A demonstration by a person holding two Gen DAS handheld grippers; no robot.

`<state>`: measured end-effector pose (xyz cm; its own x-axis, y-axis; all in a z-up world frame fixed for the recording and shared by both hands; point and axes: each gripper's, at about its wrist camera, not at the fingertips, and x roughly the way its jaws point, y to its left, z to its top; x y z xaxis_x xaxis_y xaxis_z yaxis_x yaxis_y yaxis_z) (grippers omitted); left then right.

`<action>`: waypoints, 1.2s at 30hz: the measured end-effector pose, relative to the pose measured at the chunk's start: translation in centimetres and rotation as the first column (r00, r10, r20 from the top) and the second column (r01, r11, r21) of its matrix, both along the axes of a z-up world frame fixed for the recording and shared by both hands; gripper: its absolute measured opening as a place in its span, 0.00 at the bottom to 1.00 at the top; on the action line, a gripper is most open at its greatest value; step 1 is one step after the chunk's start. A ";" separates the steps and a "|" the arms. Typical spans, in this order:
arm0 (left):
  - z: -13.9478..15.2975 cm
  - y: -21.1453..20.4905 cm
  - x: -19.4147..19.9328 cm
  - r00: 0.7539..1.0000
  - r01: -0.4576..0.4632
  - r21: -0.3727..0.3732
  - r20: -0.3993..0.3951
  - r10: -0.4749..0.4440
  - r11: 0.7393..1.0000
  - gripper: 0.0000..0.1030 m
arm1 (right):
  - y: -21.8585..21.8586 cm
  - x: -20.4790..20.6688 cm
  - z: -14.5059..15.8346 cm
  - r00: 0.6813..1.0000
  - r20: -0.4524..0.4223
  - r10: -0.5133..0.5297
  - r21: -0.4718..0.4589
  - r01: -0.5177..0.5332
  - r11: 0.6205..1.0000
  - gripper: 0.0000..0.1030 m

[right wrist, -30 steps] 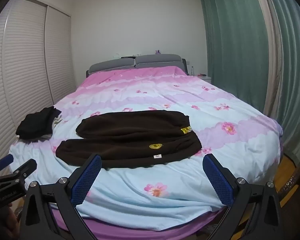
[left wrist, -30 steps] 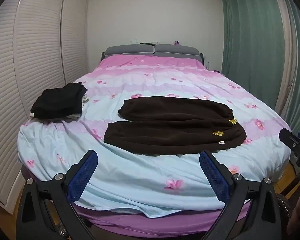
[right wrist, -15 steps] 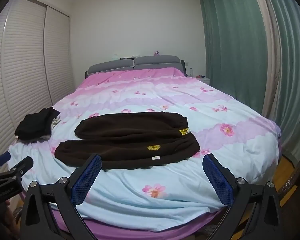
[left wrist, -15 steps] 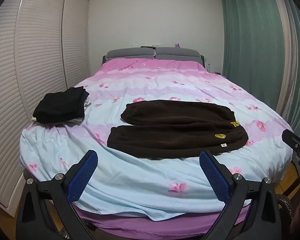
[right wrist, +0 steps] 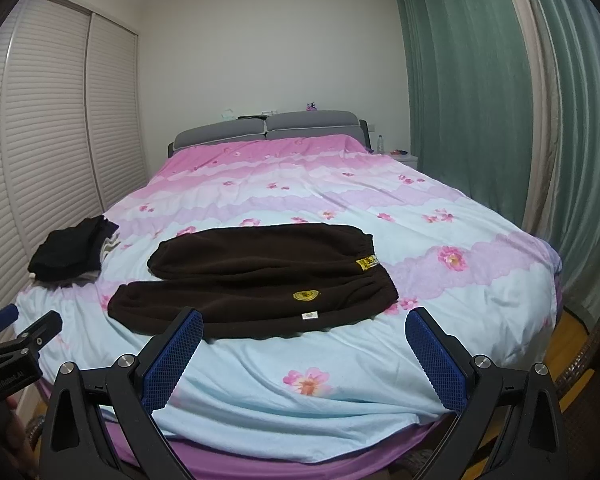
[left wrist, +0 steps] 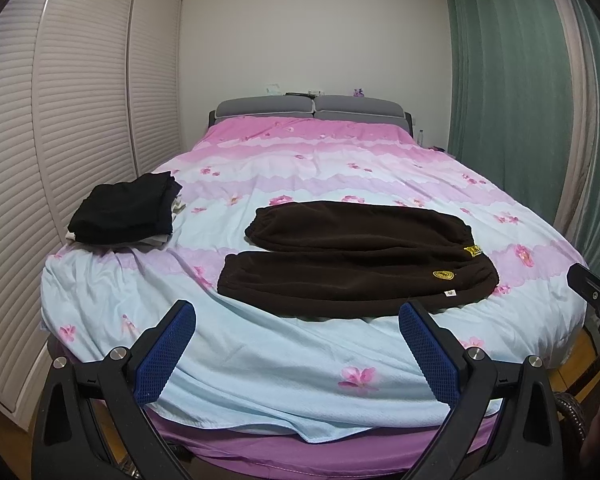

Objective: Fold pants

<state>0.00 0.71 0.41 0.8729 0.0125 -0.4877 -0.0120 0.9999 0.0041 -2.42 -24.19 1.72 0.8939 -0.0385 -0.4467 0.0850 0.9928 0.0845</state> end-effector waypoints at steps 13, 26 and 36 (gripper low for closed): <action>0.2 0.4 0.1 1.000 -0.012 -0.004 0.007 0.012 1.000 1.00 | -0.5 -0.1 0.0 1.000 0.012 -0.018 -0.002 0.018 1.000 1.00; 0.1 0.5 0.1 1.000 -0.018 -0.004 0.013 0.018 1.000 1.00 | -0.5 -0.1 0.0 1.000 0.013 -0.020 -0.005 0.020 1.000 1.00; 0.1 0.5 -0.1 1.000 -0.022 -0.004 0.011 0.022 1.000 1.00 | -0.7 -0.2 0.0 1.000 0.014 -0.019 -0.011 0.020 1.000 1.00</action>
